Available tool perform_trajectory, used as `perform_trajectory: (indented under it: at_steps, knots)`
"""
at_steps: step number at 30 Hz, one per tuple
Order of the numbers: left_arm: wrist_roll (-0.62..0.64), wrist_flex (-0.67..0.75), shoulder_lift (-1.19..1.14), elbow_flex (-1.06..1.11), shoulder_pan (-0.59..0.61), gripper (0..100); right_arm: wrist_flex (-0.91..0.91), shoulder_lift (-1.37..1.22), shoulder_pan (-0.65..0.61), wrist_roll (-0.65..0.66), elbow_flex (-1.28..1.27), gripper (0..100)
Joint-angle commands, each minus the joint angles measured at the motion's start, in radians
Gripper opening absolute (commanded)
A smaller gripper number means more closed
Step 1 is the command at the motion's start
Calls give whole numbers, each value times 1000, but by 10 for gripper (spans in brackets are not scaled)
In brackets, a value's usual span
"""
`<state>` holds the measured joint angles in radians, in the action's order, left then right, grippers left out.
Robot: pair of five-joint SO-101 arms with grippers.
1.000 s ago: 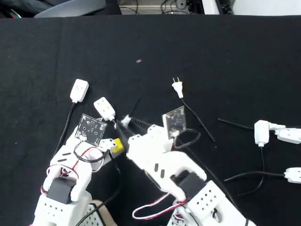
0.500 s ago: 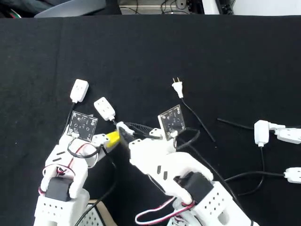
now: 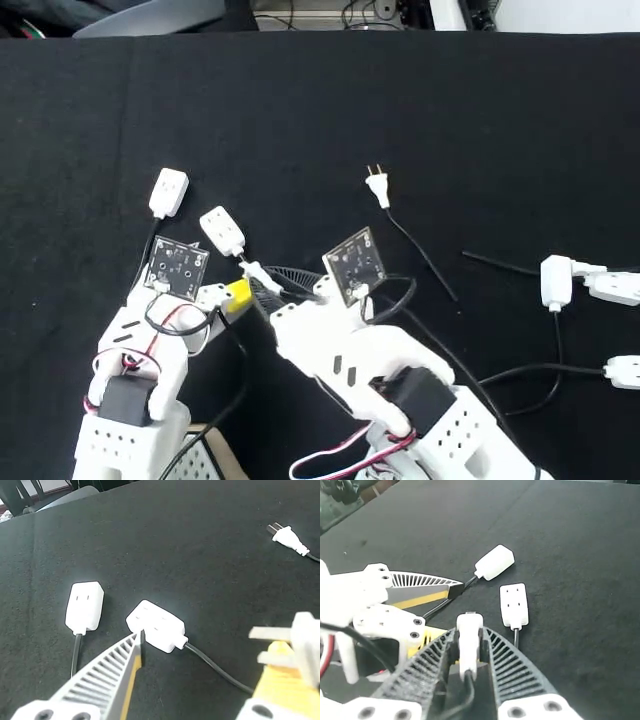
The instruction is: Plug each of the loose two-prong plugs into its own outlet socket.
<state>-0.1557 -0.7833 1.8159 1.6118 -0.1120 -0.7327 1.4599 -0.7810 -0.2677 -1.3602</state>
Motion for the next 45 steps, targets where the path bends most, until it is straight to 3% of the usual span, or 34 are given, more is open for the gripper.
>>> perform_trajectory:
  at_steps: [1, 5, 11, 14, 19, 27, 34, 45]
  knots:
    - [-51, 48, 6, -22, 18, 374, -77, -8, 117, 51, 133, 11]
    - [-51, -48, 2, -102, 67, 373, -221, -142, 310, 120, 285, 11]
    - [157, -270, -63, -355, 205, 373, -216, -598, 397, 129, 449, 11]
    - [201, -290, -216, -441, 203, 373, -219, -800, 427, 149, 542, 11]
    - [310, -285, -623, -634, 205, 373, -218, -1015, 468, 292, 662, 11]
    - [381, -219, -1275, -941, 199, 374, -175, -1161, 575, 331, 731, 11]
    - [396, -227, -1743, -1199, 174, 375, -160, -1225, 551, 336, 736, 11]
    - [580, -436, -2179, -1695, 186, 375, -160, -1234, 549, 338, 736, 12]
